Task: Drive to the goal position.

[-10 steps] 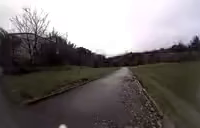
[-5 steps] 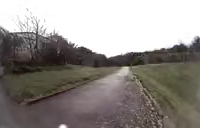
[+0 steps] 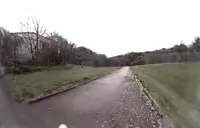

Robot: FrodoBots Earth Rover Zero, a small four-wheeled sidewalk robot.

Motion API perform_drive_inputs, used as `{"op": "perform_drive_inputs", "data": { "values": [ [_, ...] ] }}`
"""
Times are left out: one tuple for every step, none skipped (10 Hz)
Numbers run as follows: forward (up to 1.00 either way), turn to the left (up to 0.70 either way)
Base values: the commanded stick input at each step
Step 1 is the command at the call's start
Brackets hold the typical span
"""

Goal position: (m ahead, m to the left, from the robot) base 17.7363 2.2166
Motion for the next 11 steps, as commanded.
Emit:
{"op": "perform_drive_inputs", "data": {
  "values": [
    [0.70, -0.27],
    [0.70, -0.27],
    [0.70, -0.27],
    [0.70, -0.27],
    [0.70, -0.27],
    [0.70, -0.27],
    [0.70, -0.25],
    [0.70, -0.16],
    [0.70, -0.07],
    [0.70, 0.00],
    [0.70, 0.00]
  ]
}}
